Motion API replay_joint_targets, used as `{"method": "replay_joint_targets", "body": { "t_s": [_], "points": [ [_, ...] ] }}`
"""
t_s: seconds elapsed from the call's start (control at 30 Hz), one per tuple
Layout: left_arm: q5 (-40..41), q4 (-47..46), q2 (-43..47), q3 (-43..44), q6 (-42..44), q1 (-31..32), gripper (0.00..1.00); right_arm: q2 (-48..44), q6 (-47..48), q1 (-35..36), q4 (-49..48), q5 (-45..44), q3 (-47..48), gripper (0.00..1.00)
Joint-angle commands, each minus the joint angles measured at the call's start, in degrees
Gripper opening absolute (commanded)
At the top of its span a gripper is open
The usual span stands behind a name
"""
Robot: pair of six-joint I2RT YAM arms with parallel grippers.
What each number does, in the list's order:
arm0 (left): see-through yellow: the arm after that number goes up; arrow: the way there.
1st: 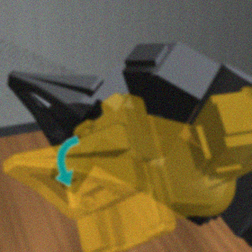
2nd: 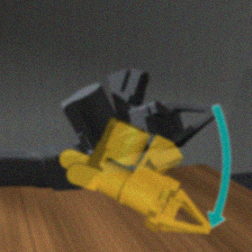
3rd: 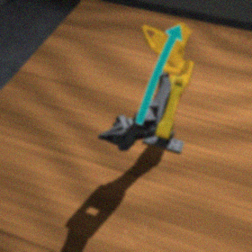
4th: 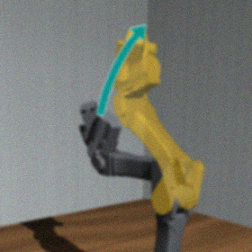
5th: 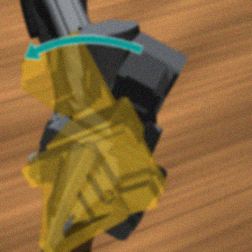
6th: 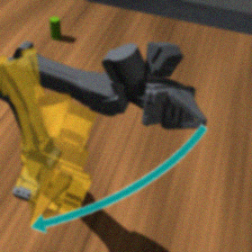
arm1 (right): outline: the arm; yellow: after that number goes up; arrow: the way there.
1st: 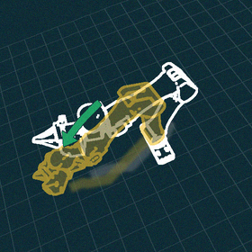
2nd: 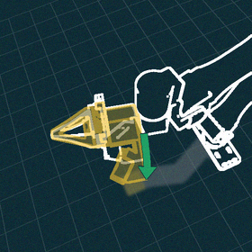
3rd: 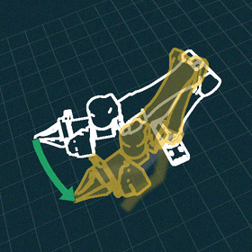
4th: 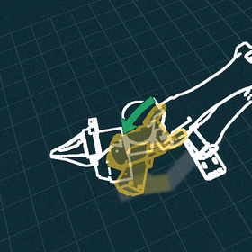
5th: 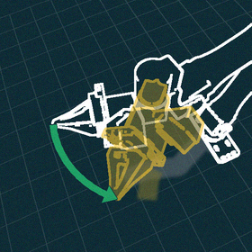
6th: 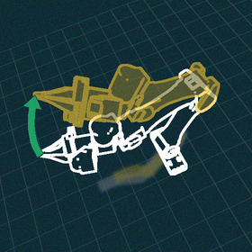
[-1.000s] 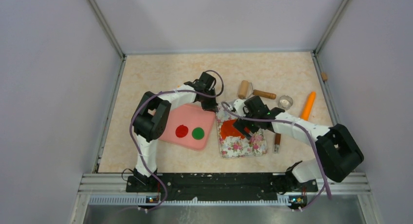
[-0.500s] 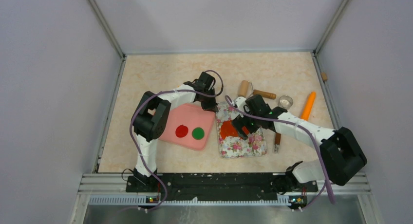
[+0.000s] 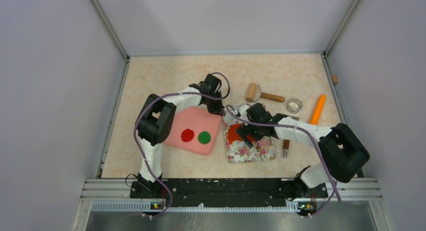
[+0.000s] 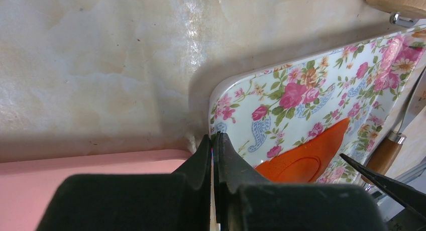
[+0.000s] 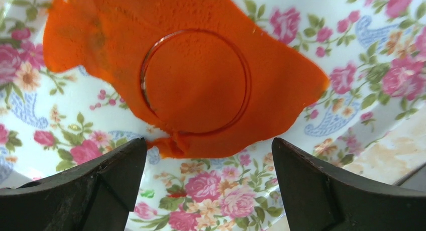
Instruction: Roll out the dumpling wrappers from the dough
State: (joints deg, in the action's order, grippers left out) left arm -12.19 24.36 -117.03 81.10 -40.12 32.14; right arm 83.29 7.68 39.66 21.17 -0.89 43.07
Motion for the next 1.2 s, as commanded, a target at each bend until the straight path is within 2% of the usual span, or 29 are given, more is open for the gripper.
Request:
{"method": "replay_joint_targets", "body": {
  "t_s": [0.0, 0.17, 0.33, 0.9, 1.17],
  "points": [
    [0.4, 2.3, -2.9, -0.8, 1.4, -0.3, 0.0, 1.7, 0.2, 0.4, -2.6, -4.7, -1.2, 0.95],
    [-0.5, 2.6, -3.5, 0.1, 1.8, -1.0, 0.0, 2.1, 2.9, 0.4, -4.4, -8.8, -3.1, 0.82],
    [-1.0, 2.9, -4.1, 0.9, 2.5, -1.4, 0.0, 1.0, 5.6, 0.2, -3.2, -11.2, -4.4, 0.75],
    [-0.6, 2.8, -5.0, 1.7, 3.7, -2.2, 0.0, -1.6, 6.6, -2.5, 2.7, -9.7, -3.2, 0.71],
    [-1.0, 2.5, -4.8, 1.2, 3.7, -2.2, 0.0, -1.2, 7.2, -6.9, 0.3, -11.1, -0.6, 0.69]
  ]
}}
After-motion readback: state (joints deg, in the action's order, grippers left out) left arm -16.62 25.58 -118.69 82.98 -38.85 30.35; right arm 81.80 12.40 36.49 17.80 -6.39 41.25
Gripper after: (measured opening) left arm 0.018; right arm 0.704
